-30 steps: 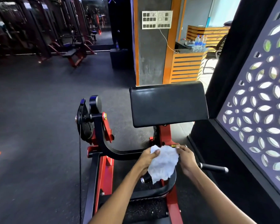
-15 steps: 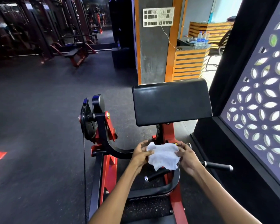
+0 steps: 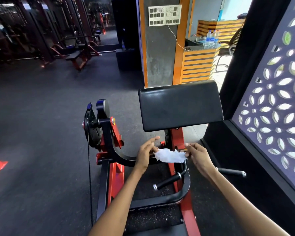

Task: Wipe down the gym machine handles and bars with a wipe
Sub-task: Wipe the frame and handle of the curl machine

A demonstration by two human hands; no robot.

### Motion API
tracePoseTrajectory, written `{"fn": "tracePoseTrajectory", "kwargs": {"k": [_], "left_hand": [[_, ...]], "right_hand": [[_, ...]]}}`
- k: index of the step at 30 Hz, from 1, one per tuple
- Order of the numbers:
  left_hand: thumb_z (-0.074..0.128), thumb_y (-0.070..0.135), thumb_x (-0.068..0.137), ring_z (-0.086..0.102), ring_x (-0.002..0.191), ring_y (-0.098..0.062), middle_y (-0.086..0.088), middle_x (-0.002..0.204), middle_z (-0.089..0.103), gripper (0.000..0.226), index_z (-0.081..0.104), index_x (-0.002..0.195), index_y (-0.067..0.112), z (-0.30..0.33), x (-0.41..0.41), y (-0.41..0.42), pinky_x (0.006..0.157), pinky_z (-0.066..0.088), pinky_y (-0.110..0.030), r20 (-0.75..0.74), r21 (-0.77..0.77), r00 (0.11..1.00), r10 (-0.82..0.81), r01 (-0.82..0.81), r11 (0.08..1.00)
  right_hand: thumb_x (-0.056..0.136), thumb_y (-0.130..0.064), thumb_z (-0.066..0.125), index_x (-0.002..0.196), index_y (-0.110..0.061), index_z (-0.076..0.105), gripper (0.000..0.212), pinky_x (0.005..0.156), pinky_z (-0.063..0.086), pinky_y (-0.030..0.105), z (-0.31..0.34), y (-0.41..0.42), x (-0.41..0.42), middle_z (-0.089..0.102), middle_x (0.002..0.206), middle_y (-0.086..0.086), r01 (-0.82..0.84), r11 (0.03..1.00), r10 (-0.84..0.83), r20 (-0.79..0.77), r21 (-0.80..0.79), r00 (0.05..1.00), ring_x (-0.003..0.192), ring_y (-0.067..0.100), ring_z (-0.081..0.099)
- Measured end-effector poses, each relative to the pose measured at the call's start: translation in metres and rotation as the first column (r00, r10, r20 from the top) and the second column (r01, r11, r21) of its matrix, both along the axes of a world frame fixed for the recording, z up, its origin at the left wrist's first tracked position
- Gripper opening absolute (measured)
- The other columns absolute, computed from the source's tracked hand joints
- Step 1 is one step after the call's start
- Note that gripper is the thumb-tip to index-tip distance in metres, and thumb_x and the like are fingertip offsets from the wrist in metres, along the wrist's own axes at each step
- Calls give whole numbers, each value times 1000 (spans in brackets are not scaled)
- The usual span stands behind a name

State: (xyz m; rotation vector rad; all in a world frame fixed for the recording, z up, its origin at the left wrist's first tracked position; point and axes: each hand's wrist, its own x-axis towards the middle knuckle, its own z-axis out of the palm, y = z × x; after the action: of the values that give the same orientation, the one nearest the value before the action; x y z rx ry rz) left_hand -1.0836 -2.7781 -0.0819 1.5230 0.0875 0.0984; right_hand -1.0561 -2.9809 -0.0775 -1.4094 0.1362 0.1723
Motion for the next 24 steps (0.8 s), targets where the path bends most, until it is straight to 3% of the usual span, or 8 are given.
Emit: {"fn": "tracePoseTrajectory", "kwargs": {"k": [2, 7, 10, 12, 15, 17, 20, 24], "left_hand": [[41, 19, 100, 65, 91, -12, 1, 64, 70, 32, 60, 127, 16, 0, 3, -2, 97, 41, -21, 75, 168, 996, 38, -50, 984], [66, 13, 91, 66, 89, 4, 5, 76, 74, 49, 51, 137, 19, 3, 2, 1, 87, 36, 1, 100, 410, 995, 9, -49, 911], [75, 1, 80, 64, 83, 7, 6, 82, 72, 67, 48, 135, 28, -1, 3, 5, 82, 38, 0, 104, 442, 994, -33, -17, 897], [75, -8, 74, 60, 76, 6, 9, 91, 66, 77, 46, 134, 30, -4, 3, 7, 77, 45, -7, 96, 460, 994, -48, -2, 888], [72, -9, 78, 55, 77, -5, 8, 108, 59, 75, 46, 140, 24, -9, 5, 12, 74, 49, -11, 12, 483, 999, -35, 25, 875], [70, -1, 84, 56, 83, -6, 2, 105, 67, 44, 63, 124, 16, -10, 6, 17, 73, 43, -6, -75, 494, 996, -52, 83, 866], [61, 10, 93, 57, 76, -6, 5, 80, 66, 9, 69, 90, 14, -7, 2, 16, 68, 43, -12, -216, 342, 971, -105, 176, 923], [42, 17, 102, 65, 89, -19, -8, 100, 68, 22, 62, 110, 9, -9, -1, 4, 79, 55, -35, -394, -196, 902, -175, 104, 975]], "right_hand": [[83, -7, 68, 95, -4, 60, 15, 59, 49, 20, -3, 1, 1, 59, 67, 8, -18, 992, 25, 52, -125, 998, 64, 17, 55], [70, 4, 76, 98, -16, 62, 37, 66, 50, 18, 0, 2, -1, 58, 88, 6, -120, 938, 161, 100, -325, 982, 78, 17, 57], [75, 0, 73, 90, -11, 67, 19, 61, 41, 6, 6, 4, -1, 60, 86, 2, -67, 826, 182, 153, -559, 971, 76, 13, 56], [81, -5, 69, 86, -4, 68, 6, 56, 35, 12, 8, 5, 1, 59, 81, -1, -54, 746, 219, 168, -664, 961, 76, 14, 55], [87, -10, 62, 94, -7, 68, 9, 57, 38, 7, 10, 2, 2, 61, 86, 0, -132, 770, 259, 116, -625, 959, 80, 14, 57], [90, -8, 56, 88, -5, 66, 10, 59, 42, 14, 12, 1, 1, 60, 81, 4, -193, 835, 264, 67, -514, 962, 74, 15, 54], [93, -7, 51, 90, 1, 63, 15, 69, 41, 29, 12, 2, 1, 59, 83, 11, -198, 890, 225, 18, -410, 974, 76, 20, 53], [97, -9, 45, 104, 8, 56, 21, 73, 48, 38, 7, 5, -2, 60, 94, 22, -212, 968, 199, -102, -134, 975, 82, 28, 57]]}}
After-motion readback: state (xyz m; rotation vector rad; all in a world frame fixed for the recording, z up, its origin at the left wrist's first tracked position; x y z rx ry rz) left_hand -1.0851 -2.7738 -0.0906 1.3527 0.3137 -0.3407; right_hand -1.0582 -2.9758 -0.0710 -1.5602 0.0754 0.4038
